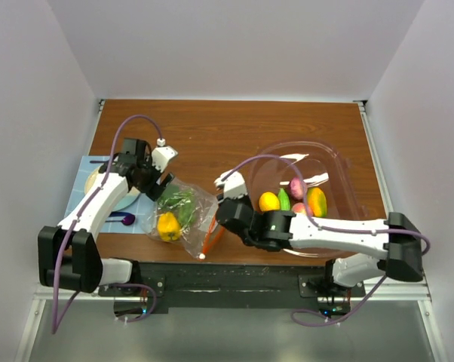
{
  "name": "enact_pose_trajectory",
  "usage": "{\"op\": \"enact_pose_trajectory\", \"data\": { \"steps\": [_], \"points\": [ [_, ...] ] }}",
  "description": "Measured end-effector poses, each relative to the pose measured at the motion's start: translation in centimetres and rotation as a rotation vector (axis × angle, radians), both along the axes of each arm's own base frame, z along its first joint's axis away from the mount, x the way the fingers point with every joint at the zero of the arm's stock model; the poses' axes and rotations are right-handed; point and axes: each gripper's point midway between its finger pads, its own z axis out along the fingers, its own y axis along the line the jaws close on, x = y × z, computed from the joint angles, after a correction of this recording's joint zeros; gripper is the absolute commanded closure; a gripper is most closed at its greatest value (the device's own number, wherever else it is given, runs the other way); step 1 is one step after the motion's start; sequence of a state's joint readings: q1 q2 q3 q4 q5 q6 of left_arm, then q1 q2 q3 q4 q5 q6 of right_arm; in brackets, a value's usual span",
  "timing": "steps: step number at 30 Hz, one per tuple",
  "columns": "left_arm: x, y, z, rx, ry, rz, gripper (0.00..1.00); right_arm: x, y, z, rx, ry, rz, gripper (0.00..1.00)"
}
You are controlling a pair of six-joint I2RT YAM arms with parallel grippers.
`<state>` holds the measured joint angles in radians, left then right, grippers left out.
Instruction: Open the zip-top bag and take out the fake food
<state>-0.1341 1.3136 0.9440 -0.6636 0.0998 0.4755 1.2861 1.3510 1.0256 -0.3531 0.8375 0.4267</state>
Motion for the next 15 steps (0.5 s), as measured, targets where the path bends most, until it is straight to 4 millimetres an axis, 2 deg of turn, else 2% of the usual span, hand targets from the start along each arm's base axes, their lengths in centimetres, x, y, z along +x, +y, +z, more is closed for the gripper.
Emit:
{"op": "enact_pose_trajectory", "data": {
  "steps": [1, 2, 7, 15],
  "points": [
    [0.2, 0.0, 0.0, 0.000, -0.005, 0.000, 0.13, -0.4, 0.7, -1.0, -0.005, 0.011, 0.020, 0.93],
    [0.4, 0.0, 0.0, -0.001, -0.010, 0.000, 0.14, -0.6, 1.3, -2.4, -0.014, 0.025, 0.036, 0.95],
    [1.0, 0.0, -0.1, 0.005, -0.025, -0.008, 0.17, -2.3, 2.9, -6.7, -0.052, 0.076, 0.117, 0.98],
    [0.9, 0.3, -1.1, 0.027, -0.024, -0.014, 0.18, -3.7, 6.7, -8.8, 0.024, 0.114, 0.221, 0.98]
  ]
}}
